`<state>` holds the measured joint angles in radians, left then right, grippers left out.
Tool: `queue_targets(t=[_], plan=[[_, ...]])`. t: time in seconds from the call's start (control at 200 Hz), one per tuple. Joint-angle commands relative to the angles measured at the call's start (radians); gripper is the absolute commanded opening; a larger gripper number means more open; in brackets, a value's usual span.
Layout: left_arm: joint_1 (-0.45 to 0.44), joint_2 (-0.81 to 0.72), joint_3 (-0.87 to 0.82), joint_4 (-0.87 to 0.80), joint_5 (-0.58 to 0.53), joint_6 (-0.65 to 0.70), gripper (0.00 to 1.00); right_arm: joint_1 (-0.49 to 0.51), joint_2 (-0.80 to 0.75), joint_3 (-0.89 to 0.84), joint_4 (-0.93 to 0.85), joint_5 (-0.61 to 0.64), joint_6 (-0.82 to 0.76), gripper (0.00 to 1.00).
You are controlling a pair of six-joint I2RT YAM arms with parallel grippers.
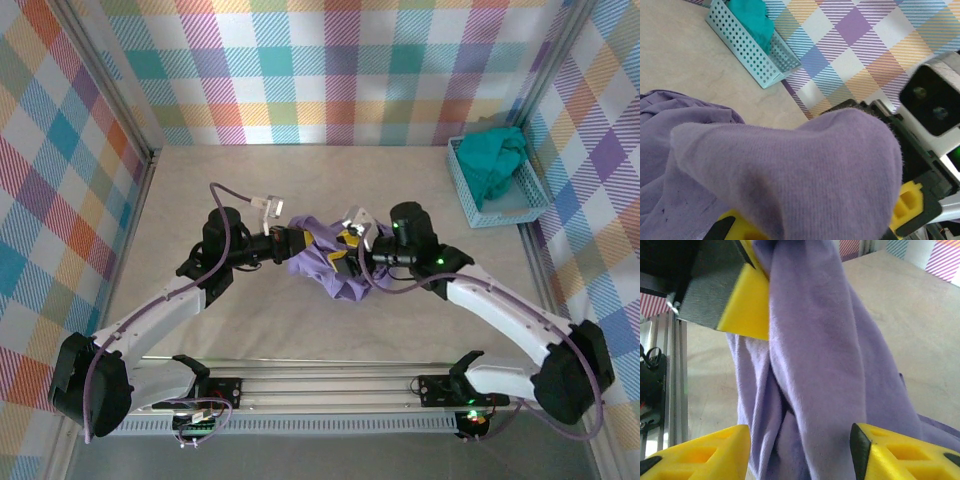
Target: Fold the inside-out t-shirt
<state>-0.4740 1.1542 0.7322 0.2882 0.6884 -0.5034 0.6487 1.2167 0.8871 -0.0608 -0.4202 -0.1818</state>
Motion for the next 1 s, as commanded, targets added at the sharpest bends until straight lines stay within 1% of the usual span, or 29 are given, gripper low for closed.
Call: queue_targets(t=[0.0,0.005,0.01,0.05,0.11,0.17,0.205,0.24,0.29,0.335,0.385,0.425,0.55,0.68,0.74,0.785,0.84,0.925,0.995], plan=[[0.003,-0.028,0.03,-0.01,0.018,0.038,0.01,0.002,0.065,0.073,0.026,-0.017,-0.019,0.44],[0.003,-0.028,0.029,-0.011,0.017,0.039,0.0,0.002,0.068,0.076,0.026,-0.018,-0.017,0.43],[0.003,-0.028,0.03,-0.011,0.017,0.04,0.01,0.002,0.072,0.081,0.025,-0.021,-0.013,0.39],[0.003,-0.028,0.029,-0.023,0.011,0.049,0.0,0.002,0.084,0.101,0.012,-0.042,-0.001,0.25],[0.003,-0.034,0.027,-0.053,-0.016,0.073,0.01,-0.003,0.078,0.105,0.008,-0.092,0.032,0.09],[0.003,-0.045,0.026,-0.09,-0.06,0.104,0.04,-0.022,0.064,0.094,0.017,-0.214,0.074,0.02],[0.004,-0.051,0.025,-0.112,-0.097,0.116,0.05,-0.034,0.061,0.09,0.026,-0.299,0.141,0.0],[0.003,-0.057,0.027,-0.14,-0.138,0.127,0.1,-0.042,0.061,0.083,0.042,-0.366,0.188,0.0],[0.003,-0.066,0.033,-0.173,-0.187,0.139,0.21,-0.049,0.062,0.073,0.068,-0.438,0.247,0.0],[0.004,-0.073,0.037,-0.196,-0.224,0.145,0.28,-0.051,0.062,0.061,0.097,-0.469,0.295,0.0],[0.002,-0.084,0.042,-0.231,-0.26,0.154,0.38,-0.052,0.061,0.043,0.144,-0.491,0.352,0.0],[0.002,-0.094,0.042,-0.258,-0.292,0.161,0.43,-0.056,0.061,0.029,0.186,-0.503,0.398,0.0],[-0.003,-0.146,0.036,-0.334,-0.381,0.162,0.52,-0.07,0.066,0.0,0.306,-0.513,0.5,0.0],[-0.02,-0.222,0.036,-0.438,-0.476,0.154,0.57,-0.076,0.091,0.009,0.316,-0.502,0.515,0.0],[-0.03,-0.266,0.037,-0.479,-0.497,0.153,0.58,-0.08,0.104,0.013,0.314,-0.5,0.515,0.0],[-0.038,-0.299,0.035,-0.499,-0.488,0.154,0.58,-0.083,0.111,0.014,0.314,-0.495,0.517,0.0],[-0.049,-0.331,0.035,-0.506,-0.444,0.156,0.57,-0.086,0.117,0.016,0.313,-0.487,0.52,0.0],[-0.065,-0.344,0.037,-0.484,-0.31,0.147,0.54,-0.087,0.122,0.022,0.305,-0.477,0.517,0.0],[-0.078,-0.326,0.051,-0.469,-0.205,0.144,0.48,-0.087,0.124,0.025,0.296,-0.466,0.513,0.0]])
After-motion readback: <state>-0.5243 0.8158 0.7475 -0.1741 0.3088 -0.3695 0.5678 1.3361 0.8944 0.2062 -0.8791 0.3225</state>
